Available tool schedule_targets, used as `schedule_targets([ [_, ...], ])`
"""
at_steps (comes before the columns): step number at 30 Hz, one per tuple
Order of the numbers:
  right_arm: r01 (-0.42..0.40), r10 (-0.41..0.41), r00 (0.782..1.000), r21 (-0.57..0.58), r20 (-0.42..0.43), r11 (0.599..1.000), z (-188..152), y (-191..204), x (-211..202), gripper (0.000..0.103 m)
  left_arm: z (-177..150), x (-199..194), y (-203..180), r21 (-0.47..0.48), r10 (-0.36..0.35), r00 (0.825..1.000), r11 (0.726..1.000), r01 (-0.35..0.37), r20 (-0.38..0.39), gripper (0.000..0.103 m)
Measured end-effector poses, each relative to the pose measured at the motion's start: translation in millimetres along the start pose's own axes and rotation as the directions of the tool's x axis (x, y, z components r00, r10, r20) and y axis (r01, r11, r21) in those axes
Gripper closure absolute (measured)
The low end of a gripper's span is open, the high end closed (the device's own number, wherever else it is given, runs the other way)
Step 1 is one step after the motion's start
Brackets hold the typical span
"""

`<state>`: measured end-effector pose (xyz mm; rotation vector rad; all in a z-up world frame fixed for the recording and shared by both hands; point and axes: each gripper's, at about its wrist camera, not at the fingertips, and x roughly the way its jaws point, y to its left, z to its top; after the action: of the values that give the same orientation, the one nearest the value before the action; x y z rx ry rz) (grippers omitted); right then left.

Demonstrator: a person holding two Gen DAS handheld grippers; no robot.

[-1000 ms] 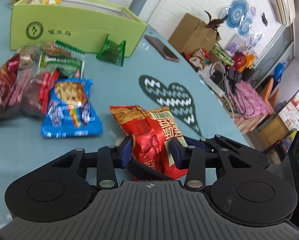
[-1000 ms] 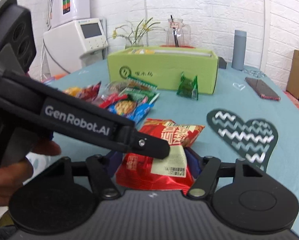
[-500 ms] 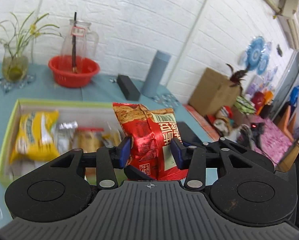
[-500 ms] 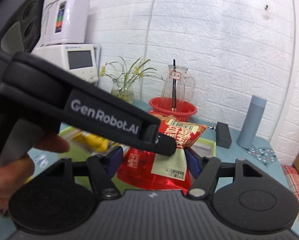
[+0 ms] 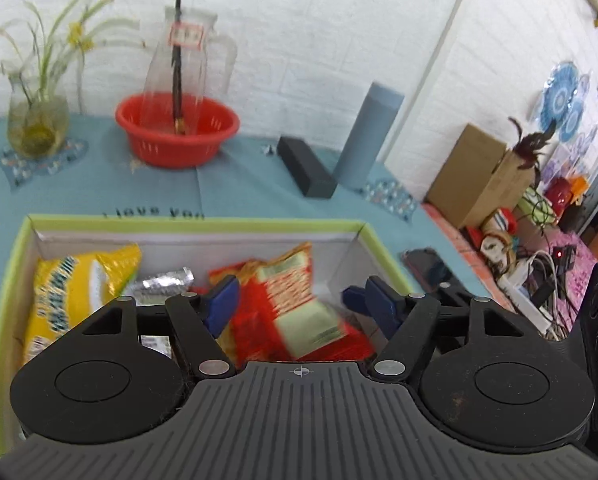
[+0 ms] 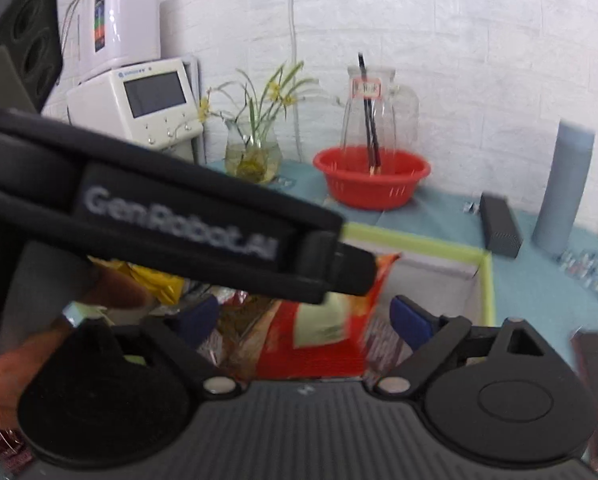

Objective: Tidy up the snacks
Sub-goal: 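Carry the red snack bag into the green box and open the left gripper, then move the left gripper to the blue cookie packet and grasp it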

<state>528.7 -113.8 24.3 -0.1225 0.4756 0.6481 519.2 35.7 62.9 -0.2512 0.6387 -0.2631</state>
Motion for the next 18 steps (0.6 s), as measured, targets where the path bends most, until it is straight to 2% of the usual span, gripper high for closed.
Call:
schedule_targets([
  [3, 0.046, -0.042, 0.996, -0.049, 0.076, 0.998, 7.1, 9.2, -28.4, 0.010, -2.0, -44.6, -6.9, 0.034, 0.010, 0.996, 0.999, -0.013, 0.090, 0.039],
  [5, 0.050, -0.043, 0.993, -0.060, 0.110, 0.997, 6.5, 15.9, -49.6, 0.009, -9.9, -77.9, -7.8, 0.038, -0.001, 0.990, 0.999, -0.005, 0.138, 0.034],
  [6, 0.046, -0.039, 0.993, -0.062, 0.115, 0.997, 4.7, 19.4, -58.5, 0.001, -15.3, -92.8, -6.9, 0.033, -0.005, 0.988, 0.999, 0.000, 0.155, 0.033],
  [8, 0.033, -0.024, 0.992, -0.067, 0.123, 0.997, -2.4, 27.6, -78.9, 0.000, -29.9, -122.6, -4.7, 0.018, -0.008, 0.984, 1.000, 0.004, 0.180, 0.028],
  [10, 0.011, -0.003, 0.996, -0.087, 0.087, 0.996, -11.3, 36.8, -93.8, 0.000, -47.5, -143.4, -3.7, 0.009, -0.002, 0.981, 1.000, 0.000, 0.192, 0.028],
  [14, 0.042, -0.039, 0.999, -0.126, 0.028, 0.991, -44.8, 64.3, -128.6, 0.000, -89.8, -164.9, -2.2, -0.024, 0.007, 0.987, 1.000, -0.004, 0.161, 0.028],
  [18, -0.006, 0.002, 0.999, -0.088, -0.046, 0.996, -93.6, 94.0, -150.4, 0.000, -144.0, -168.7, -0.9, -0.066, 0.004, 0.998, 0.998, 0.000, 0.055, 0.029],
])
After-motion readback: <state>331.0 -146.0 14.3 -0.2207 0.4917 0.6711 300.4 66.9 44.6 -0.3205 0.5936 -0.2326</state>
